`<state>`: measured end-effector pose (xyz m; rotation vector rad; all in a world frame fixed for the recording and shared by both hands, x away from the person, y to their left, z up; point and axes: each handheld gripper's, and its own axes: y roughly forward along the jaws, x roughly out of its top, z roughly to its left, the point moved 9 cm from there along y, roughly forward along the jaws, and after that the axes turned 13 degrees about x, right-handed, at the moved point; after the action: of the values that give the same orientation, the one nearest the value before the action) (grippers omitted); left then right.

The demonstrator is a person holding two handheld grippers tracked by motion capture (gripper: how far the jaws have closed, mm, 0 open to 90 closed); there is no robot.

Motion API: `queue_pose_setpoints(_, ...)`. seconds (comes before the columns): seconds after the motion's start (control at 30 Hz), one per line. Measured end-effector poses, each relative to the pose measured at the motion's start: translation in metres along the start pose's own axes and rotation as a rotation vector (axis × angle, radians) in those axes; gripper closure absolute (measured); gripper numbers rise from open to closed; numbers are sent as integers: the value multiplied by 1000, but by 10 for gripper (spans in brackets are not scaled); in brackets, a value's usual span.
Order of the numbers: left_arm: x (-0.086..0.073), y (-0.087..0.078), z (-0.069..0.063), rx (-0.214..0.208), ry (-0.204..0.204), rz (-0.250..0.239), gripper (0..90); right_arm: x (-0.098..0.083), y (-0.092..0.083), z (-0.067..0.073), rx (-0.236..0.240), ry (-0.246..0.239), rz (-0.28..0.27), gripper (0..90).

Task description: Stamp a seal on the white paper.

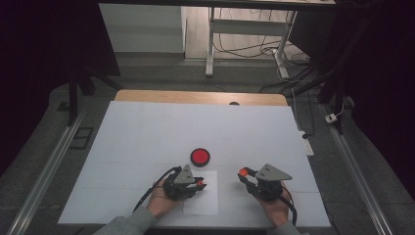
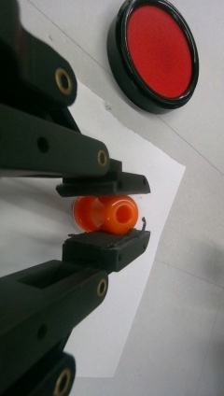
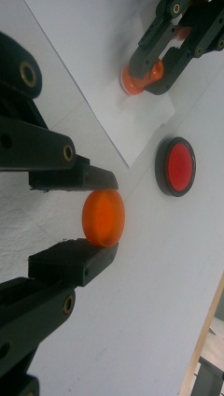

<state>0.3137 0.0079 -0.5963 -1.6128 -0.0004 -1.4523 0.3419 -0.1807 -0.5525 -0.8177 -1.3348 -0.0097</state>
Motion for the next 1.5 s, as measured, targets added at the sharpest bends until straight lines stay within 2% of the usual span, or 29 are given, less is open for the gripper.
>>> queue_pose_setpoints(0.57, 1, 0, 1, -9, 10, -6, 730, 1, -1, 0, 0, -2, -9, 643)
queue_pose_setpoints(0.73, 16, -15, 10, 2, -43, -98, 729, 2, -2, 0, 1, -1, -13, 643)
queue_pose_setpoints(0.97, 22, -24, 11, -49, -98, -117, 728, 1, -1, 0, 0, -4, -5, 643)
queue_pose_setpoints(1.07, 25, -28, 12, -70, -120, -137, 728, 1, -1, -1, 1, -3, -4, 642)
queue_pose_setpoints(1.17, 30, -36, 15, -97, -160, -172, 727, 1, -1, -1, 0, -1, -3, 643)
queue_pose_setpoints(1.5, 34, -50, 30, -86, -203, -198, 727, 1, -1, 0, 3, -2, -5, 643)
